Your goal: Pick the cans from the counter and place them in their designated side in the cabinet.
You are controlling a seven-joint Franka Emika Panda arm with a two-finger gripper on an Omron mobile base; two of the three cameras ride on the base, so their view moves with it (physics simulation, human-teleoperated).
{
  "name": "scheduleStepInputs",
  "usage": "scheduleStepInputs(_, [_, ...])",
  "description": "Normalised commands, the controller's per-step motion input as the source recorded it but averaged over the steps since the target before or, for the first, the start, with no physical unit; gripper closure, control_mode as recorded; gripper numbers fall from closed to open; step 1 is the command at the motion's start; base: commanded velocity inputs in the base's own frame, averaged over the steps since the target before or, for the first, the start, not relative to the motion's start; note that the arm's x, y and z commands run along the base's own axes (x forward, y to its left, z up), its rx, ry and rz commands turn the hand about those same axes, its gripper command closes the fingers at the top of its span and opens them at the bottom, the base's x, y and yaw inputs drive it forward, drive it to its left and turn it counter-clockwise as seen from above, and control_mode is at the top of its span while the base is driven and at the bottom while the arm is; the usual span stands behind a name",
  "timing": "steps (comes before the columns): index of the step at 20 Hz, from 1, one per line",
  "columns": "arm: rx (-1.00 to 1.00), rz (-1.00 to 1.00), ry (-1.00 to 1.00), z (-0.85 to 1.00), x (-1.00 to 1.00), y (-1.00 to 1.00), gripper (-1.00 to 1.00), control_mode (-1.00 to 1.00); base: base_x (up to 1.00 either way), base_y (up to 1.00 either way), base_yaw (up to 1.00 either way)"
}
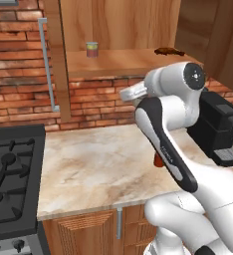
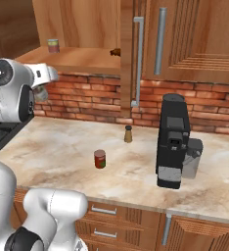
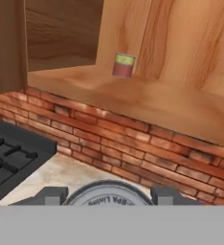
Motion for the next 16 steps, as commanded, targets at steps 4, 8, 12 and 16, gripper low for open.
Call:
scheduleStepInputs(4, [0.00, 0.02, -0.11, 0.38, 0.03, 0.00, 1.00, -1.00, 0.00, 0.00, 0.00])
scheduleStepInputs(8, [0.00, 0.02, -0.08, 0.36, 0.10, 0.00, 1.00, -1.00, 0.00, 0.00, 0.00])
scheduleStepInputs(12, [0.00, 0.02, -0.05, 0.28, 0.23, 0.00, 1.00, -1.00, 0.00, 0.00, 0.00])
scheduleStepInputs(16, [0.00, 0.02, -0.01, 0.17, 0.32, 0.00, 1.00, -1.00, 0.00, 0.00, 0.00])
